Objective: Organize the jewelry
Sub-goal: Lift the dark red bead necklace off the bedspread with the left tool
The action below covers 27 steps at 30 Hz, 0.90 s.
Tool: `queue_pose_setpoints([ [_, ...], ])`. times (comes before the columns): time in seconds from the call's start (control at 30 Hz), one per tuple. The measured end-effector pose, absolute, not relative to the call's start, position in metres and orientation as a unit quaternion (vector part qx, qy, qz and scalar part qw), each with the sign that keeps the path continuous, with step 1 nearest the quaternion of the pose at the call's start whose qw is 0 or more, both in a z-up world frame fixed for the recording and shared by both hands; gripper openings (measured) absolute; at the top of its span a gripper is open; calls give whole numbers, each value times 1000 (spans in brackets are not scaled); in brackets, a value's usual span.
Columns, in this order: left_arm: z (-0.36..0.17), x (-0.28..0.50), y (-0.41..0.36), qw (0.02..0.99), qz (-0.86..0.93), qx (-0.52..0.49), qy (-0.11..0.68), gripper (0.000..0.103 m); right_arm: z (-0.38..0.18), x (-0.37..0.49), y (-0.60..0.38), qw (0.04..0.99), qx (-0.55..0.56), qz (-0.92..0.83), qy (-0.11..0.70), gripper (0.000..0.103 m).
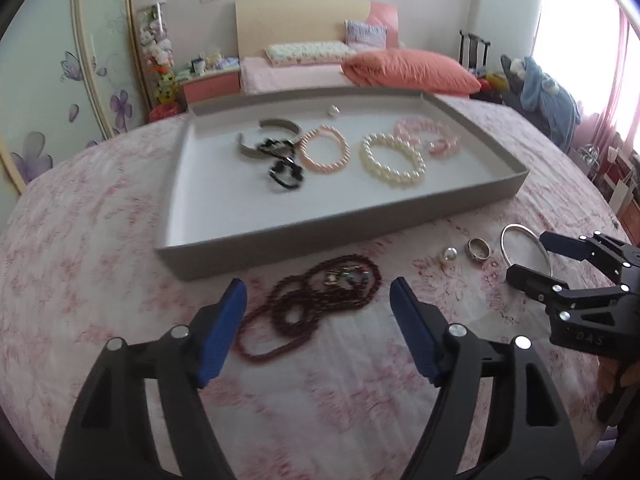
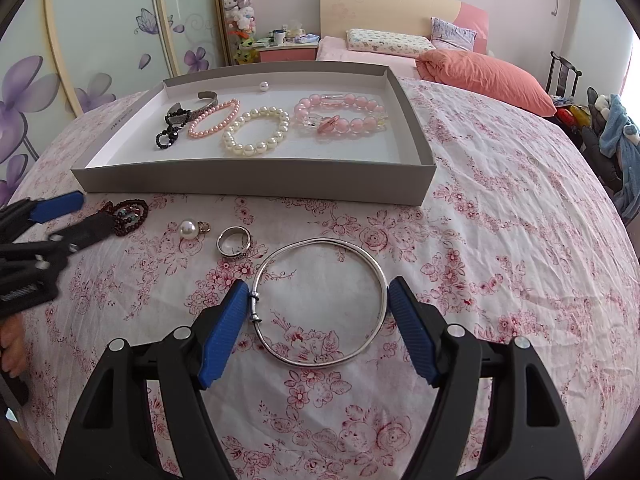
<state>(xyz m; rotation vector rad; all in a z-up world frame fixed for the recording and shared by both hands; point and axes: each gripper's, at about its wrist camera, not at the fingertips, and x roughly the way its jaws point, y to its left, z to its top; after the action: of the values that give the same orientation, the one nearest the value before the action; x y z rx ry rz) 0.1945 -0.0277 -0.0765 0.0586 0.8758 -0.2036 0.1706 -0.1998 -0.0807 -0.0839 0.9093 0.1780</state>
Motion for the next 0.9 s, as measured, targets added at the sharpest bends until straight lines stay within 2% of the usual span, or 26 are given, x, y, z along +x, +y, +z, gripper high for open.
queue_pose_setpoints([
  [0.1,-82,200,-40,895,-94,39,434,72,-81,171,-200,894,-40,86,438,72],
  [0.17,-83,202,-44,897,-75,57,431,60,-81,171,-200,894,-40,86,438,72],
  [0.23,-83,203,-39,896,-75,47,434,27,-81,171,-199,894,-41,86,439,72],
  [0.27,-83,203,-35,896,-77,37,437,22,-81,171,-199,894,-41,85,439,72],
  [0.3,-83,203,-31,895,-73,33,438,12,-81,171,-199,894,-41,85,439,72],
  [0.33,-83,202,-25,895,-68,33,440,10,-81,171,-199,894,-42,86,438,72],
  [0.67,-85,188,-3,899,-50,30,434,15,-80,177,-195,892,-44,96,439,72],
  [0.77,-85,188,-2,899,-52,27,434,20,-81,178,-195,892,-44,97,439,73],
  [0.83,-85,188,1,899,-53,20,435,29,-80,178,-195,892,-45,97,440,74],
  [0.9,-85,188,2,898,-58,15,435,31,-81,178,-195,891,-46,98,440,75],
])
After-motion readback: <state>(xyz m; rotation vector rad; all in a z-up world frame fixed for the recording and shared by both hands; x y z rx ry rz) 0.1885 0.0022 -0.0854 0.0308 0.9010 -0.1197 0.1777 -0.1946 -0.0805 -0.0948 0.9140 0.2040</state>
